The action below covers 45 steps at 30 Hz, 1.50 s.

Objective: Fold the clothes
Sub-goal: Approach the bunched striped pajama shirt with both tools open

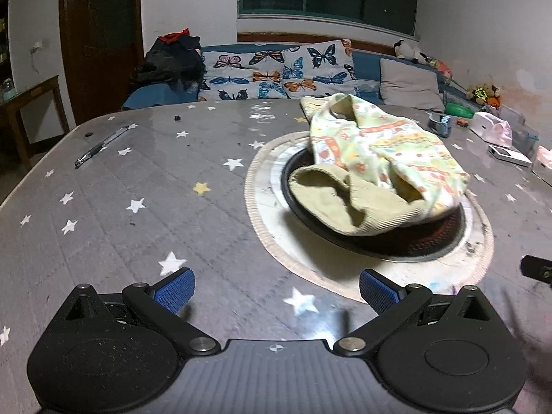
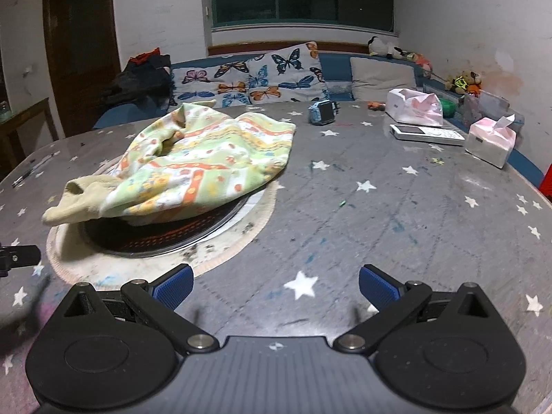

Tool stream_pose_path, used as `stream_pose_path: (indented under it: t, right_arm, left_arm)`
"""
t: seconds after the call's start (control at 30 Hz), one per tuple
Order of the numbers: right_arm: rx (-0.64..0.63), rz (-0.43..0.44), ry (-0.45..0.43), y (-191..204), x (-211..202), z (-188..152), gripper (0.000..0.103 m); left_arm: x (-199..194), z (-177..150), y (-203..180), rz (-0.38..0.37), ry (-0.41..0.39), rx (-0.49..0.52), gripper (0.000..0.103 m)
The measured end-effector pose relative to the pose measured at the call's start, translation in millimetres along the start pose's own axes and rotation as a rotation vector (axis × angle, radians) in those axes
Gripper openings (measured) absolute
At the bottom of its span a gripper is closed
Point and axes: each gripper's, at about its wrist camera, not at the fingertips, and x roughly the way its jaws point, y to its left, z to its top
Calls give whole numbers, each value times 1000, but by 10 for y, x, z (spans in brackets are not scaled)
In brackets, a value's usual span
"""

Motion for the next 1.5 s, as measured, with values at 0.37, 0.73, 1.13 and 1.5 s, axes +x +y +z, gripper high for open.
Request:
stream_pose_path:
  t: [0.37,0.73,1.13,1.5]
  right_arm:
    - [-22,25,7,82,-104,-87,103]
    - [-42,38,8,141,-163,-117,103]
    - [-41,43,17,159,-163,-135,103]
    - [-37,54,30,156,-92,-119,103]
  left_arm:
    - [-98,-37,-227,-24,7,46,103]
    - [-136,-35,-337,-33,7,69,103]
    - [-117,-20,-386,-15,18,88,103]
    - [-48,13,-427,-12,34,99,103]
